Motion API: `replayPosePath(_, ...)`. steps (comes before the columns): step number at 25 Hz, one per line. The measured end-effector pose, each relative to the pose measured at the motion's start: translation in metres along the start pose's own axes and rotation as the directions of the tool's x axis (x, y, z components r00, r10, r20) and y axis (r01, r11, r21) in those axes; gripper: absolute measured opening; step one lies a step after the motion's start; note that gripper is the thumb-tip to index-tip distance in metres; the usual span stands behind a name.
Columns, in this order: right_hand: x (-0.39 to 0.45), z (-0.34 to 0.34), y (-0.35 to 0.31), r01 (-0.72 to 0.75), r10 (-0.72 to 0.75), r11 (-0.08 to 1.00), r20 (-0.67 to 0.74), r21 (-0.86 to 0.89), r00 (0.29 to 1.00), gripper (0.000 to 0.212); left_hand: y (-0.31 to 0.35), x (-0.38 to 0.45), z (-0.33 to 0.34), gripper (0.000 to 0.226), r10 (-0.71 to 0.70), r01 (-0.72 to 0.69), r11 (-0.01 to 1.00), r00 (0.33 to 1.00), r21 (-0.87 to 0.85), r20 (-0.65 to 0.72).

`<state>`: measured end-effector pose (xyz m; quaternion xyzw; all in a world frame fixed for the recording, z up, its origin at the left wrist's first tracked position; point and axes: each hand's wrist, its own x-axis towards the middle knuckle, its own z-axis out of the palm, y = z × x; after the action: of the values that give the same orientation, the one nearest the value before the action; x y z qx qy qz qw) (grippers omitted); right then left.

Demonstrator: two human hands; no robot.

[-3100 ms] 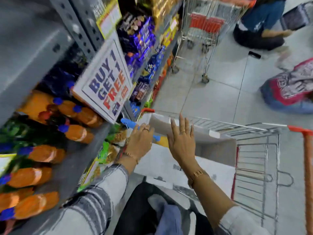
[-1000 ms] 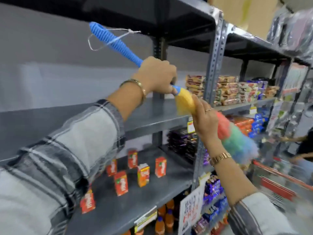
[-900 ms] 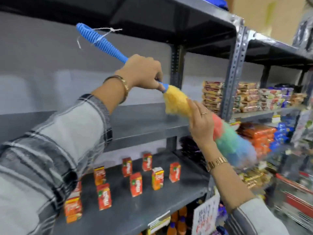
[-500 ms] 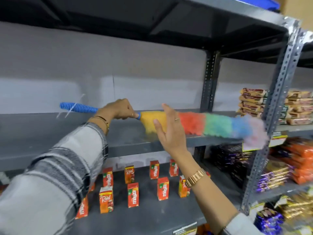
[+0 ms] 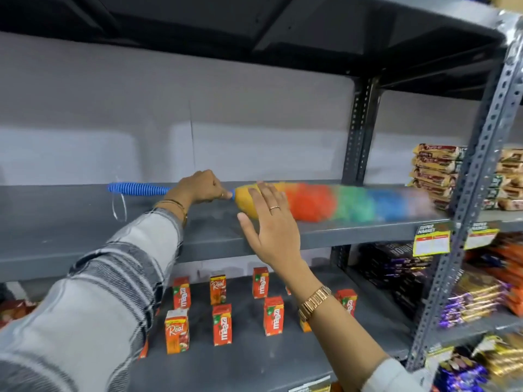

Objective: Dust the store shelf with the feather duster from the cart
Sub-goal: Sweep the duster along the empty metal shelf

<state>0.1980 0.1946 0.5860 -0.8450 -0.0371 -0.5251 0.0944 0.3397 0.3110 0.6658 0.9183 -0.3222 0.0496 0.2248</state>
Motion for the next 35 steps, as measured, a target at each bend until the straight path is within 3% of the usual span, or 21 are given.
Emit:
replayPosePath(3,-0.002,0.002,0.001,0.027,-0.027,0.999,0.0,-0.045,1.0,0.048,0.017,0.002,-0.006,0.034,0.012,0.054,0.981,0.942,0.187,-0.335)
replayPosePath(4,-0.001,0.003,0.001,0.036,-0.037,0.998,-0.01,-0.057,0.999,0.05,0.015,0.0,-0.011,0.032,0.031,0.043,0.98,0.931,0.194,-0.364)
replayPosePath(8,-0.002,0.005,0.004,0.062,-0.066,0.994,-0.051,-0.086,0.996,0.052,-0.018,-0.023,-0.025,0.022,-0.004,0.013,0.997,0.994,0.08,-0.109)
replayPosePath(9,-0.002,0.006,0.004,0.067,-0.075,0.991,-0.061,-0.113,0.995,0.053,-0.023,-0.027,-0.026,0.023,-0.034,0.049,0.993,0.99,0.109,-0.134)
replayPosePath(12,-0.002,0.006,0.002,0.061,-0.076,0.985,-0.085,-0.159,0.994,0.056,-0.026,-0.04,-0.037,0.028,-0.093,0.171,0.97,0.918,0.174,-0.386)
replayPosePath(13,-0.002,0.007,0.001,0.056,-0.072,0.985,-0.098,-0.165,0.993,0.056,-0.032,-0.045,-0.042,0.029,-0.097,0.163,0.976,0.92,0.146,-0.379)
replayPosePath(15,-0.002,0.007,0.0,0.036,-0.056,0.985,-0.11,-0.169,0.992,0.057,-0.053,-0.062,-0.053,0.028,-0.131,0.135,0.991,0.966,0.005,-0.221)
replayPosePath(17,-0.002,0.008,-0.004,0.009,-0.026,0.988,-0.106,-0.156,0.994,0.057,-0.069,-0.085,-0.059,0.027,-0.207,0.206,0.978,0.975,-0.017,-0.079)
replayPosePath(18,-0.002,0.008,-0.009,0.004,-0.02,0.988,-0.102,-0.152,0.995,0.057,-0.075,-0.091,-0.061,0.025,-0.236,0.239,0.971,0.966,0.02,-0.102)
replayPosePath(21,-0.001,0.014,-0.03,0.044,-0.053,0.992,-0.069,-0.119,0.996,0.056,-0.076,-0.098,-0.075,0.022,-0.185,0.33,0.91,0.865,0.251,-0.466)
replayPosePath(22,0.0,0.016,-0.039,0.065,-0.072,0.993,-0.069,-0.1,0.995,0.056,-0.076,-0.102,-0.082,0.023,-0.172,0.335,0.904,0.855,0.266,-0.49)
replayPosePath(24,0.0,0.025,-0.058,0.093,-0.098,0.993,-0.081,-0.071,0.992,0.056,-0.088,-0.113,-0.096,0.03,-0.249,0.292,0.949,0.927,0.122,-0.278)
replayPosePath(26,-0.002,0.033,-0.078,0.087,-0.092,0.995,-0.087,-0.054,0.992,0.058,-0.098,-0.131,-0.098,0.035,-0.329,0.331,0.942,0.943,0.055,-0.04)
replayPosePath(27,-0.003,0.038,-0.088,0.087,-0.092,0.995,-0.083,-0.056,0.992,0.058,-0.104,-0.136,-0.096,0.033,-0.35,0.352,0.932,0.936,0.083,-0.044)
replayPosePath(31,-0.005,0.055,-0.123,0.161,-0.162,0.986,-0.024,-0.054,0.986,0.058,-0.113,-0.144,-0.11,0.028,-0.329,0.44,0.877,0.843,0.194,-0.424)
replayPosePath(32,-0.004,0.059,-0.13,0.173,-0.174,0.984,-0.015,-0.033,0.985,0.057,-0.121,-0.15,-0.117,0.025,-0.327,0.421,0.893,0.851,0.161,-0.412)
replayPosePath(35,-0.001,0.071,-0.153,0.21,-0.21,0.978,0.011,0.019,0.978,0.058,-0.161,-0.183,-0.132,0.045,-0.413,0.415,0.91,0.897,-0.024,-0.158)
